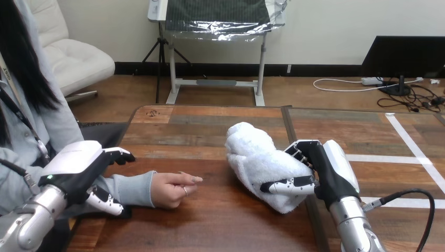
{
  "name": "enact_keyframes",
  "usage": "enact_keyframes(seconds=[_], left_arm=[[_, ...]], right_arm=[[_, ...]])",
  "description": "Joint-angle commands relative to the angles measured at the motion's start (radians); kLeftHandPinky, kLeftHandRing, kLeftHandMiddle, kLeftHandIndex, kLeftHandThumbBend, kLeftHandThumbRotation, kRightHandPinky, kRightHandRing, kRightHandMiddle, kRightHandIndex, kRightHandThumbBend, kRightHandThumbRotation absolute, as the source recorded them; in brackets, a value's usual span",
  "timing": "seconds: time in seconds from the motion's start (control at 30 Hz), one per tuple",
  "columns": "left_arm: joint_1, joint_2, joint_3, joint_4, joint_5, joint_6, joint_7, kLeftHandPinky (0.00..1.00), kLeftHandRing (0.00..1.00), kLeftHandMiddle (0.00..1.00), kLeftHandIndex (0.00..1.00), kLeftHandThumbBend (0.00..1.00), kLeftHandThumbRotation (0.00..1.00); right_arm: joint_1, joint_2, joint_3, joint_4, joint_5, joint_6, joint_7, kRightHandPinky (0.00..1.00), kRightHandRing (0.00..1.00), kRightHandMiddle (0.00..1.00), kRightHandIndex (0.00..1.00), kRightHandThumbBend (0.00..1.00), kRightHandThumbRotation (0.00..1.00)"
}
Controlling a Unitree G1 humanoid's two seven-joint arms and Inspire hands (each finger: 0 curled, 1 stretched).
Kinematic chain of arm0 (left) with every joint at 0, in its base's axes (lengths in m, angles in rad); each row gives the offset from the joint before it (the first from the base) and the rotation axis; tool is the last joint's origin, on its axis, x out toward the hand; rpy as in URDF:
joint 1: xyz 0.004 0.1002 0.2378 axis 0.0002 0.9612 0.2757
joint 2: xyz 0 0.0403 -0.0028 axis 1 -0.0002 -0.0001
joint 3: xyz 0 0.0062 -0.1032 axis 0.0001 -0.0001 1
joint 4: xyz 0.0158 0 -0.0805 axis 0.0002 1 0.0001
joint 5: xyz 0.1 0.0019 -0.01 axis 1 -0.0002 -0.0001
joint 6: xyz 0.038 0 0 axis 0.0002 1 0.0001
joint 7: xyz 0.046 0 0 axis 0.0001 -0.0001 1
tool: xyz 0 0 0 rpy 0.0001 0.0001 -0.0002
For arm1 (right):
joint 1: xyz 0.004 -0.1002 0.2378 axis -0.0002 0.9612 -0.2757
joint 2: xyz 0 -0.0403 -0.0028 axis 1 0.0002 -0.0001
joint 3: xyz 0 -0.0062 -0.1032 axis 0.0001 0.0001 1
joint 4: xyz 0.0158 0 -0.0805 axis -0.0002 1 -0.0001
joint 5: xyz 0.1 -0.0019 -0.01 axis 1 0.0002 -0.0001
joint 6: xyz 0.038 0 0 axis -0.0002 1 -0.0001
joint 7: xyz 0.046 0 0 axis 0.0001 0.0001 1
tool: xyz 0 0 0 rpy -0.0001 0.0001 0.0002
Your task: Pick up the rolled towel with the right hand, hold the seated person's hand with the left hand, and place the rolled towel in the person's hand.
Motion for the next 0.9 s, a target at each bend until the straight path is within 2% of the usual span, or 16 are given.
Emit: enact_keyframes(seconds=[0.0,0.1,0.33,0.43,0.63,0.87], left_arm=[[-0.072,-0.013,-0.029,0.029,0.004,0.023,0.013,0.71,0.72,0.7,0.71,1.0,0.21],[-0.08,-0.016,-0.04,0.037,0.006,0.041,0.006,0.66,0.69,0.68,0.7,1.0,0.21],[-0.081,-0.022,-0.048,0.057,-0.004,0.027,0.026,0.5,0.55,0.59,0.65,1.0,0.18],[-0.083,-0.024,-0.051,0.062,-0.004,0.027,0.025,0.48,0.54,0.59,0.64,1.0,0.16],[-0.082,-0.024,-0.056,0.066,-0.002,0.022,0.03,0.51,0.55,0.59,0.61,1.0,0.13],[-0.081,-0.023,-0.062,0.067,0.002,0.01,0.043,0.48,0.52,0.57,0.57,1.0,0.05]], right_arm=[[-0.025,-0.001,-0.001,-0.03,0.006,-0.033,-0.014,0.22,0.26,0.35,0.42,0.84,0.0],[-0.025,-0.002,-0.001,-0.03,0.006,-0.031,-0.013,0.21,0.26,0.35,0.42,0.84,0.0],[-0.023,-0.006,0.003,-0.031,0.001,-0.029,-0.021,0.21,0.26,0.35,0.42,0.83,0.0],[-0.022,-0.006,0.001,-0.031,0.003,-0.029,-0.021,0.21,0.26,0.35,0.42,0.83,0.0],[-0.021,-0.007,0.0,-0.031,0.003,-0.033,-0.022,0.21,0.26,0.35,0.42,0.84,0.0],[-0.02,-0.008,0.0,-0.031,0.002,-0.032,-0.027,0.22,0.27,0.36,0.42,0.84,0.0]])
